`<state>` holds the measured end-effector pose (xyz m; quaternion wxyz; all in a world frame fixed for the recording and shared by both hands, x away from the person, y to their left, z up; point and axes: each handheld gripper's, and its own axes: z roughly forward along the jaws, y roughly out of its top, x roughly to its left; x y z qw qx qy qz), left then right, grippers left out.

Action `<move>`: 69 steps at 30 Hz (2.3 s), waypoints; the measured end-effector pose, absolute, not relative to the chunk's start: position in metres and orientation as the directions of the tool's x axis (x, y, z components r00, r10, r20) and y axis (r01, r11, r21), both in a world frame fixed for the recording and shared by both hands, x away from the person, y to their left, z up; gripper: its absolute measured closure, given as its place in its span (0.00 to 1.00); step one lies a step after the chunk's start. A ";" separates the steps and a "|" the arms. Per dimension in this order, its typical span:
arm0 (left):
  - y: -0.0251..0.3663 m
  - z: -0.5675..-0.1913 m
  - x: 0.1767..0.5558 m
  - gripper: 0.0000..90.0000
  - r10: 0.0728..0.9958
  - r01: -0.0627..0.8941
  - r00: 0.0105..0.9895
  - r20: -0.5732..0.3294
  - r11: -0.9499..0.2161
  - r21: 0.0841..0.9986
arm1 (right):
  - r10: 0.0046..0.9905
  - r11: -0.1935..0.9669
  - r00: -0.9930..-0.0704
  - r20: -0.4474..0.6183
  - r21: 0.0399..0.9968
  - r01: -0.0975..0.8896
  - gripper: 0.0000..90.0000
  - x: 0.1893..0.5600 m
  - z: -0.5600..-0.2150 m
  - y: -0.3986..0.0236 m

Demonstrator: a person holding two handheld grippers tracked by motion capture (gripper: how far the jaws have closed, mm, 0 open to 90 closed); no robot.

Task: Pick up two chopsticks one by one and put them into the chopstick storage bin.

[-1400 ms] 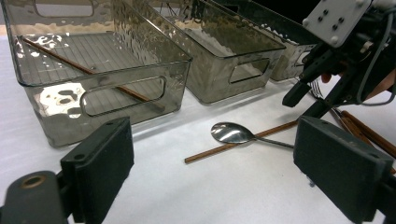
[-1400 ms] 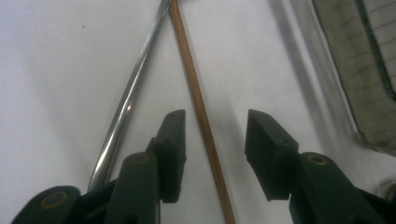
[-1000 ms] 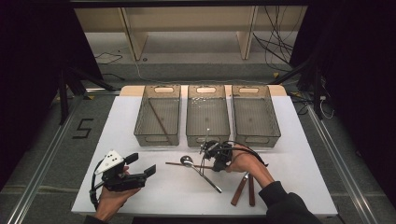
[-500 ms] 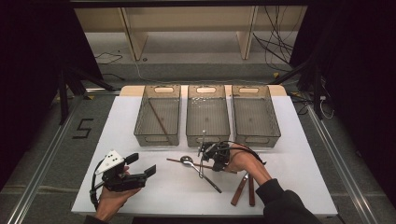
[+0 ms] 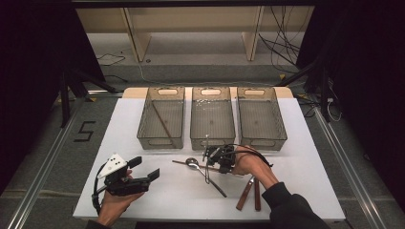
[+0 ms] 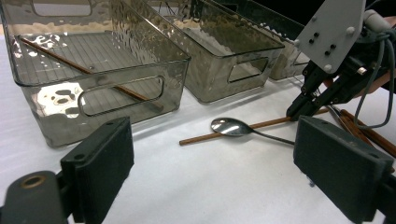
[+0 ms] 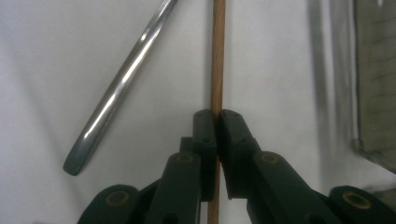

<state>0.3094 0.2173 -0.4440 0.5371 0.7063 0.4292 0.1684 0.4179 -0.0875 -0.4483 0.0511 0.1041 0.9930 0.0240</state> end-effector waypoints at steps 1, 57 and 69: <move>0.218 -0.444 0.309 0.13 0.788 0.425 0.574 -0.222 -0.055 0.903 | 0.202 0.979 -0.974 -0.104 0.055 0.198 0.95 0.418 -0.447 -0.088; 0.217 -0.444 0.310 0.13 0.785 0.426 0.579 -0.222 -0.059 0.903 | 0.255 0.953 -0.933 -0.253 0.231 0.197 0.95 0.416 -0.384 -0.080; 0.217 -0.444 0.310 0.13 0.787 0.424 0.576 -0.223 -0.054 0.904 | 0.344 0.901 -0.916 -0.207 0.347 0.260 0.95 0.432 -0.374 -0.069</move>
